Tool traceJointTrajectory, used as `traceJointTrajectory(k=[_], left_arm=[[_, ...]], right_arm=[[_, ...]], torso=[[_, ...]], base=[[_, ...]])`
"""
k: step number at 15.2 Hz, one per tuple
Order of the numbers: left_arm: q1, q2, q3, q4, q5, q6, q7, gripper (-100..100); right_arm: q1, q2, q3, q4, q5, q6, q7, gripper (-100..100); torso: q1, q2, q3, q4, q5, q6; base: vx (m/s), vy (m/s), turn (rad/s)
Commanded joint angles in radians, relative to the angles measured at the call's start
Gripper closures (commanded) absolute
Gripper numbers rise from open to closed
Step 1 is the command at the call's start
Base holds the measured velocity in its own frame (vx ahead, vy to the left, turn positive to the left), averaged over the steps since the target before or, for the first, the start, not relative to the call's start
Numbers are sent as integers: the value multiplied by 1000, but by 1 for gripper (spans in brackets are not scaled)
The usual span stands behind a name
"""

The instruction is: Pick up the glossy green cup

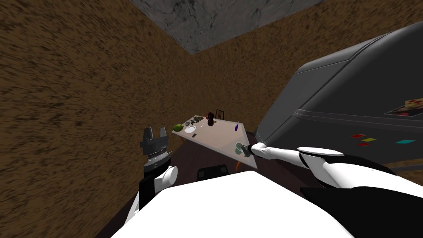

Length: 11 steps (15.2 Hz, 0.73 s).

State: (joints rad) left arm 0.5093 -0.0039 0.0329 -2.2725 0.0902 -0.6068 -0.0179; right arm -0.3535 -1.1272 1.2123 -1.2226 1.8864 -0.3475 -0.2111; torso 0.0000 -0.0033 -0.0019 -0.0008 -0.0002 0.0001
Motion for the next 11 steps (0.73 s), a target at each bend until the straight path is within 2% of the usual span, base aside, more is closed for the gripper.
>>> traceJointTrajectory(k=[1,2,3,7,8,10,11], left_arm=[[0,0,0,0,0,0,0,0],[0,0,0,0,0,0,0,0],[0,0,0,0,0,0,0,0],[0,0,0,0,0,0,0,0],[0,0,0,0,0,0,0,0],[0,0,0,0,0,0,0,0],[0,0,0,0,0,0,0,0]], right_arm=[[13,24,-2,33,-7,17,17,-100],[5,10,-1,14,-4,6,6,-100],[6,13,-1,18,-6,9,10,100],[7,12,-1,18,-6,9,10,100],[-11,-14,2,-15,-5,-10,-2,100],[-23,-33,4,-39,-4,-23,-12,100],[-16,-19,2,-20,-8,-12,-1,100]], torso=[[0,0,0,0,0,0],[0,0,0,0,0,0],[0,0,0,0,0,0],[1,2,1,1,0,0],[1,3,2,1,0,0],[2,6,3,2,1,0],[2,7,4,2,1,1]], base=[[49,-15,36],[28,-9,16],[10,-3,1],[0,0,-3],[-29,4,-40],[-59,16,-59],[-38,12,-21]])
